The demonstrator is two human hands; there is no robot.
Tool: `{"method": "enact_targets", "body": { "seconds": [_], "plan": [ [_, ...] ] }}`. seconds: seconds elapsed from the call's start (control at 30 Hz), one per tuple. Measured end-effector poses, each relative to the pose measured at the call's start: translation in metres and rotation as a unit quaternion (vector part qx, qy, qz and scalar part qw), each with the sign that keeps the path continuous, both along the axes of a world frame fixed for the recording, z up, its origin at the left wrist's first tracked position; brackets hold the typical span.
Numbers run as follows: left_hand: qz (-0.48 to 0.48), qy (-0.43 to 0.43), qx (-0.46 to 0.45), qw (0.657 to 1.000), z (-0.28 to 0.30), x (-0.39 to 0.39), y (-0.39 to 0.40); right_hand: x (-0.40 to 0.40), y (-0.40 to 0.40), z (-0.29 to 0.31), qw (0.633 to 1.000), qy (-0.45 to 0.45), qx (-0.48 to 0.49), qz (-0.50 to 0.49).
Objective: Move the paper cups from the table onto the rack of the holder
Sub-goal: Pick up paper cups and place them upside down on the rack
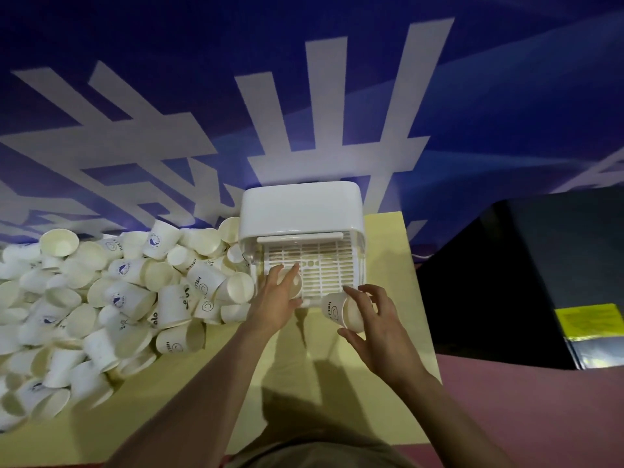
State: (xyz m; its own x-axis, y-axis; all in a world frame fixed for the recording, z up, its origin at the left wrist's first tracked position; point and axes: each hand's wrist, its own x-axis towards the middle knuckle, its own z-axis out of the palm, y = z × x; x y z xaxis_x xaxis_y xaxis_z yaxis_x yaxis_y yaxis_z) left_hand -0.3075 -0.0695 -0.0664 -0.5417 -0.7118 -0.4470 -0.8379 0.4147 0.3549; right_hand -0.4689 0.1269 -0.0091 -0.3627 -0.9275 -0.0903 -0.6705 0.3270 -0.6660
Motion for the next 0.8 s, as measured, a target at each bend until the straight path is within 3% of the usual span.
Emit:
{"method": "enact_targets", "body": {
  "seconds": [0.2,0.47,0.8],
  "plan": [
    [0.026,0.025,-0.003,0.999,-0.003,-0.001,-0.001,-0.008,-0.015,0.004,1.000,0.022,0.007,0.005],
    [0.102,0.194,-0.074,0.973,0.030,0.037,0.032,0.010,-0.069,0.013,0.995,0.052,-0.028,0.086],
    [0.111,0.171,-0.164,0.965,0.049,0.101,0.068,0.046,-0.123,-0.012,0.976,0.125,0.068,0.166]
  ]
}}
